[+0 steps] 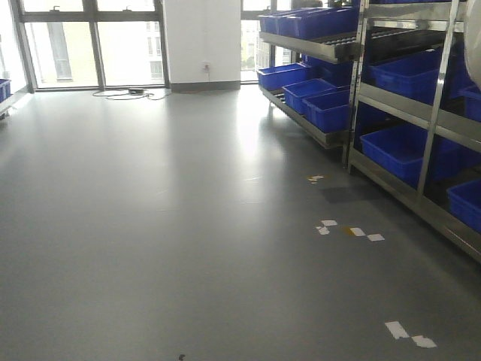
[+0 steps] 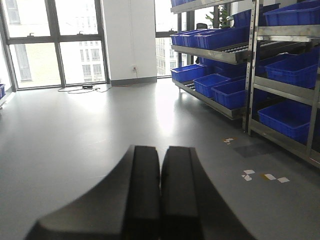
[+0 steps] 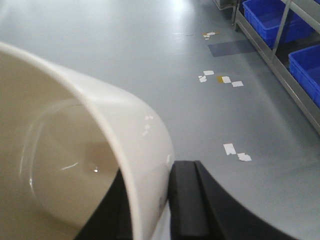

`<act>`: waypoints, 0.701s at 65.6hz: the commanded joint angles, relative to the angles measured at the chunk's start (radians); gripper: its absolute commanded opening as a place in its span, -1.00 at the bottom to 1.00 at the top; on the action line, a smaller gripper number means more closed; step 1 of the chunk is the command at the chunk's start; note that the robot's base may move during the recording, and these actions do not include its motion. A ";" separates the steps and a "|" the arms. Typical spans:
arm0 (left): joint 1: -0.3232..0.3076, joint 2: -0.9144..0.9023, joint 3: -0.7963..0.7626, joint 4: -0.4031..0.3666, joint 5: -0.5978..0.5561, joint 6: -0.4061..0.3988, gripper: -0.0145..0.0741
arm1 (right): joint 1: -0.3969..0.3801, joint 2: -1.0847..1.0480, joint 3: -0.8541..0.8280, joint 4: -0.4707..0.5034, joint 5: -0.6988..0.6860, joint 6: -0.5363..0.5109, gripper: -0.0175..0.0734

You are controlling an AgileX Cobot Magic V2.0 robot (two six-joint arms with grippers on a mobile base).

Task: Move white bin to right shelf second layer
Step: 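Drive toward the windows between the crate shelves holding the bin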

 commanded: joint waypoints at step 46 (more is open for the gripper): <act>-0.002 -0.013 0.033 -0.005 -0.087 -0.007 -0.48 | -0.005 0.002 -0.031 0.000 -0.102 -0.001 -0.56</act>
